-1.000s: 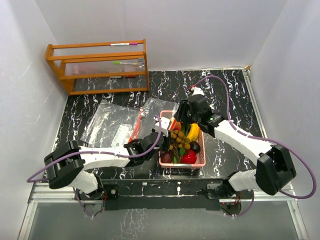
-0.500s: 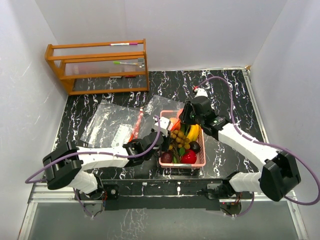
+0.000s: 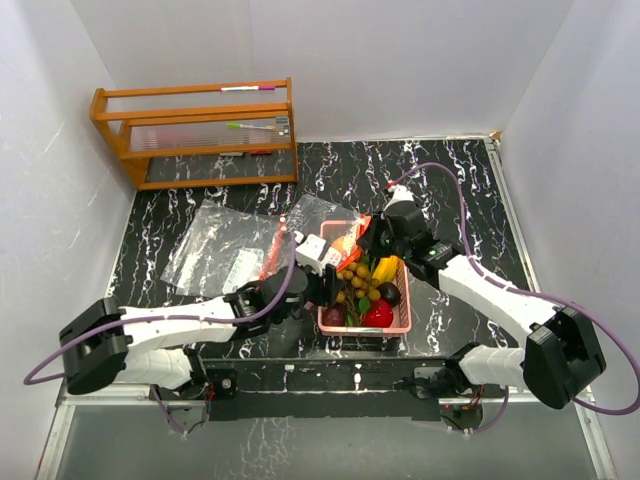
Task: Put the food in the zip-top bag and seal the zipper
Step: Open the zipper of the food storage bag.
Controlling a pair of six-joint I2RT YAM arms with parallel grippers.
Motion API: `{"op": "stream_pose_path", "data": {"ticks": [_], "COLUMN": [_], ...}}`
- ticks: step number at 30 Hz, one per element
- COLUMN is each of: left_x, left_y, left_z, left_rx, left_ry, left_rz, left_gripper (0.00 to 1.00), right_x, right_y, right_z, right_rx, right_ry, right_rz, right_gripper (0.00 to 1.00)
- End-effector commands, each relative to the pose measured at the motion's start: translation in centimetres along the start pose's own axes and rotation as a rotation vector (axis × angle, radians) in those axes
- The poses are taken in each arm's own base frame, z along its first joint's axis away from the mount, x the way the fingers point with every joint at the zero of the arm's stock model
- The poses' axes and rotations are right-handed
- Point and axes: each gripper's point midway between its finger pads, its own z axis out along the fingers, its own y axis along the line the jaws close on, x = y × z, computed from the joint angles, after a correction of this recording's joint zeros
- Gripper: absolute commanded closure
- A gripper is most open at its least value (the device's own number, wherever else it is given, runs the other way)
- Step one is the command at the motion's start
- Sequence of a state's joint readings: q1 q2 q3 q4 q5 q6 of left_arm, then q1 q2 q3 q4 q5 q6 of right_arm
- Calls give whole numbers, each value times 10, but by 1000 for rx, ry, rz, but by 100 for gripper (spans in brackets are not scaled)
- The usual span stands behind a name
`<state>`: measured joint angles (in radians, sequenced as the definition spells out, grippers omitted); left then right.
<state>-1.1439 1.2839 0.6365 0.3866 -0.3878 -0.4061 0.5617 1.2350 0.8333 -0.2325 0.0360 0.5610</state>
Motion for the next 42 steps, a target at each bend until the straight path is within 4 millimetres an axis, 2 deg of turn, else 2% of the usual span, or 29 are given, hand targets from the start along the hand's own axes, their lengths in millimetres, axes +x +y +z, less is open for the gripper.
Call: {"op": "stream_pose_path", "data": {"ticks": [1,6,10,13,21,27,30,36,40,41,42], "left_x": [-26,-36,-32,-32,-37,-36,-29,-12,-7,-7,-7], "left_y": [-10,-6,-1,-4,-24,-21,-18,-7,-2,-1,0], "left_z": [-27,-43,-43,-37,-18,-17,-9,17,26,27,28], "left_rx": [84,96,75,77,126,110,82,-38,-96,-105,-113], "left_ry": [-72,-95,-86,-87,-90,-84,-60,-8,6,7,10], "left_rz": [-4,19,28,30,23,20,28,67,98,105,115], "left_gripper": [48,40,39,39,39,40,42,68,73,78,92], "right_x": [-19,-23,-25,-25,-21,-22,-21,-23,-27,-27,-27], "right_y": [34,50,60,60,54,53,54,59,61,61,61], "right_z": [-15,-33,-54,-64,-70,-70,-70,-72,-76,-77,-77], "right_rx": [-182,-269,-327,-332,-316,-308,-317,-336,-338,-337,-339], "right_ry": [-90,-89,-99,-101,-105,-107,-105,-103,-107,-107,-107], "right_rz": [-10,-19,-27,-29,-33,-32,-26,-18,-24,-24,-26], "right_gripper": [92,92,92,92,92,92,93,92,92,92,92]}}
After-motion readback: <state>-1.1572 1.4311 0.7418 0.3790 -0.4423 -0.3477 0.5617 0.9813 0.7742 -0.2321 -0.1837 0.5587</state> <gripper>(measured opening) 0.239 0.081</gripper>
